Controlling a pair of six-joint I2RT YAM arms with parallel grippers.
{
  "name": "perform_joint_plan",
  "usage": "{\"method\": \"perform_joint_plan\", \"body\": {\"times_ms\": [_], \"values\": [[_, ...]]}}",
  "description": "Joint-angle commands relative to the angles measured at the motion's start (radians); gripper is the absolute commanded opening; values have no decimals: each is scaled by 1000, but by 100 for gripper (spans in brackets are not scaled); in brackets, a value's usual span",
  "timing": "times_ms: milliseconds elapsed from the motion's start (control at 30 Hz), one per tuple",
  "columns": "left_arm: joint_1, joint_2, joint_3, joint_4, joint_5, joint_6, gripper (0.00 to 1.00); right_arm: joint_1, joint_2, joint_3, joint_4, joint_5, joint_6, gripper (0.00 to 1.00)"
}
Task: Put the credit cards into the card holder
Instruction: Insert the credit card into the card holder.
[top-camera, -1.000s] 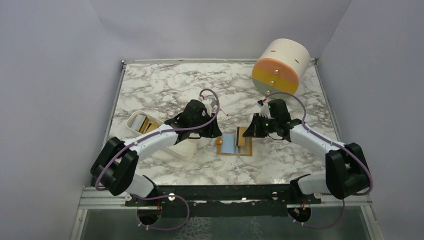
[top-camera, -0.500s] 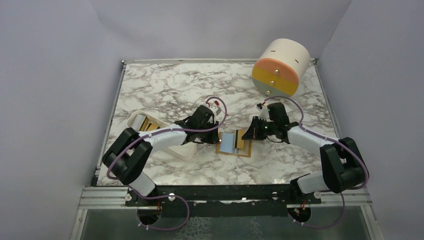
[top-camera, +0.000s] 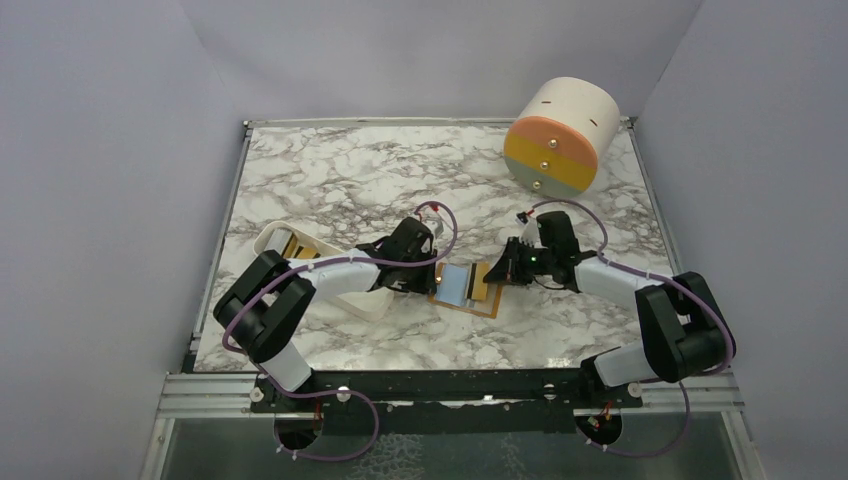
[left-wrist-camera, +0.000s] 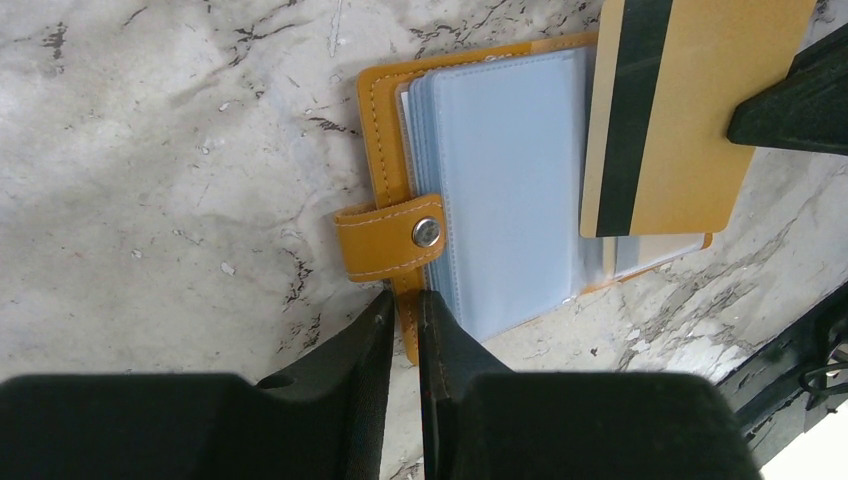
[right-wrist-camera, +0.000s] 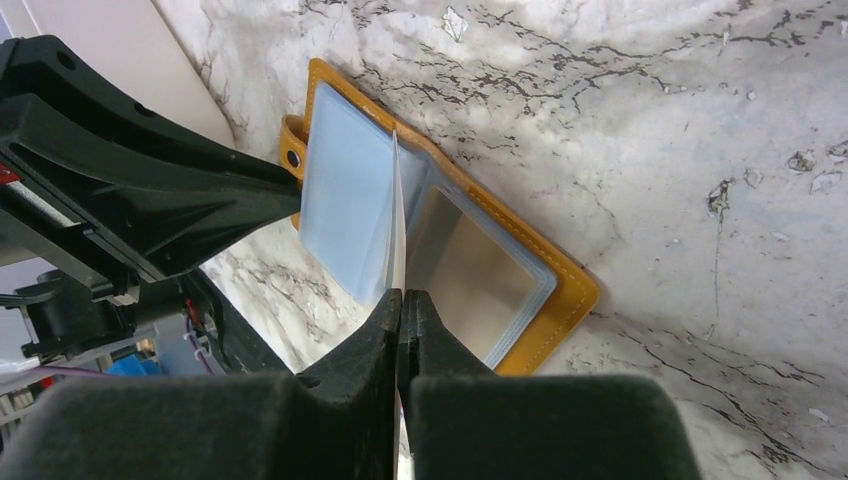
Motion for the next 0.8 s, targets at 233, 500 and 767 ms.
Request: {"method": "perform_joint_plan", "body": {"times_ms": [233,500,767], "values": [[-37,8,-24,-15,-36,-53,17,-11,-65,-62,105,-8,91,1],[-46,17,-25,-11,-47,-66,17,-12,-110,-86,117,-7,113,1],[-55,17,-30,-3,-51,-77,17,-12,-68,-126,202,9,124,1]]}}
